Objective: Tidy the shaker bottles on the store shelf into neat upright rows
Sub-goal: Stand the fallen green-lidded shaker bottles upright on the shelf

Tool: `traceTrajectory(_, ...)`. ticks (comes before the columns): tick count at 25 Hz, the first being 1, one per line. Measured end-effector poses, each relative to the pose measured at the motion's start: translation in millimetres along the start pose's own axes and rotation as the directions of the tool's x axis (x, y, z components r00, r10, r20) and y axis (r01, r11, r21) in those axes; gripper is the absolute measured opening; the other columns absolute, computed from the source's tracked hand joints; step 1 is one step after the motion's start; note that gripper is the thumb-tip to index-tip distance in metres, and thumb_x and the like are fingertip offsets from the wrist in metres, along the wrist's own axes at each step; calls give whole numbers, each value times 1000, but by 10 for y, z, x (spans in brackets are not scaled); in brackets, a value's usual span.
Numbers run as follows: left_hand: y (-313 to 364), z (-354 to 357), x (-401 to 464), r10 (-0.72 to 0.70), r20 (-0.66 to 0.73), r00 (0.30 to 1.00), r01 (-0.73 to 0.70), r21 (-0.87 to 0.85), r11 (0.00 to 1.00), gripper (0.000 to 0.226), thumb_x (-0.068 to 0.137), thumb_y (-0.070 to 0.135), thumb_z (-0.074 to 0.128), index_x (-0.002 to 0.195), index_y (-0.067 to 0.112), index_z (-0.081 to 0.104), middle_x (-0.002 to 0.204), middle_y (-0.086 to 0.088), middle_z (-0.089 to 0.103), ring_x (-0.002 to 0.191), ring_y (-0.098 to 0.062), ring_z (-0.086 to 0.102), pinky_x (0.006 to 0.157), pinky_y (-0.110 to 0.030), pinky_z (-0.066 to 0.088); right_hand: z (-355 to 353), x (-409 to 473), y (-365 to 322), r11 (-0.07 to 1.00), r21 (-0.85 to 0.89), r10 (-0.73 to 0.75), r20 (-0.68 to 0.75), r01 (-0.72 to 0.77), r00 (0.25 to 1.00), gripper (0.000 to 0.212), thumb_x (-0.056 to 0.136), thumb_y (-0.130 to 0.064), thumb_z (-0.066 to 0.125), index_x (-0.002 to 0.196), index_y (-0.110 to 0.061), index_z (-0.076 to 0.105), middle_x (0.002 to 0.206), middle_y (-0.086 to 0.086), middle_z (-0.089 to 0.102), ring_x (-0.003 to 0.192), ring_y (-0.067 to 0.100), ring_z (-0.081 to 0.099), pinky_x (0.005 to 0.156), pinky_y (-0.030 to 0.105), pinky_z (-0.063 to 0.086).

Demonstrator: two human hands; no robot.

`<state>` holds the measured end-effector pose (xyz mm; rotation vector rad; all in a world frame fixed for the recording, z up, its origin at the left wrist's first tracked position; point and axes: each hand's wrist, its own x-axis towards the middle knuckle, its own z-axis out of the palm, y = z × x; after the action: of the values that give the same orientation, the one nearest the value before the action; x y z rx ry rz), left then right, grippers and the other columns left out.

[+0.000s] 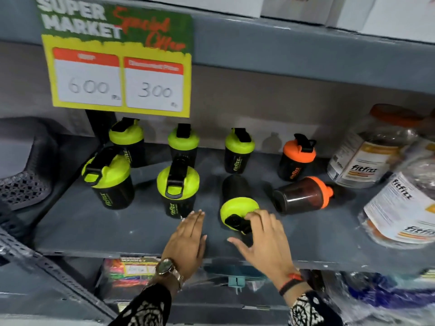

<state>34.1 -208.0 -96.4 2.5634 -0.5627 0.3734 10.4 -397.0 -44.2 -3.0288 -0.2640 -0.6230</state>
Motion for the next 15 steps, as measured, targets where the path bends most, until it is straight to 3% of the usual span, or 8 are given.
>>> traceTrajectory(1,25,50,59,-26,10,1000,26,20,999,51,93,32,26,121,-5,48,119,-23,59,109,-35,55,90,-37,44,45,-6,17,1000,-2,3,-8,-3,1000,53,74,-66,36,96,-18,45,87,2,63,71,19,55,61,29,50)
traceTrajectory(3,34,134,166,-65,70,995,61,54,997,54,85,29,33,118,-8,52,117,-24,60,105,-37,58,77,-46,50,130,8,59,1000,22,20,-19,-20,1000,43,75,-58,41,93,-19,45,85,2,63,69,20,56,64,29,44)
traceTrajectory(6,-5,207,239,-65,110,992,55,92,994,56,83,30,34,117,-10,53,117,-27,59,105,-40,57,79,-53,47,188,28,128,999,38,11,-51,-9,999,31,73,-46,48,88,-20,46,81,2,64,67,22,56,65,30,30)
traceTrajectory(11,17,223,306,-39,104,994,24,140,990,59,78,36,38,107,-11,59,112,-28,62,98,-41,61,73,-54,50,-170,319,319,996,94,16,-120,-5,993,35,61,-43,52,83,-16,54,80,4,64,70,27,59,67,34,31)
traceTrajectory(13,42,238,332,-31,106,994,17,135,991,60,77,37,39,107,-10,59,114,-28,61,100,-40,60,75,-54,49,-447,625,388,995,104,11,-75,-3,997,36,61,-45,52,83,-17,56,81,3,64,76,28,60,70,38,36)
traceTrajectory(15,48,236,346,-39,116,992,25,120,992,60,78,38,38,109,-8,59,115,-26,61,101,-38,60,77,-54,47,-646,940,439,988,151,-3,78,-8,997,32,66,-40,61,88,-17,59,90,3,63,91,27,59,79,39,39)
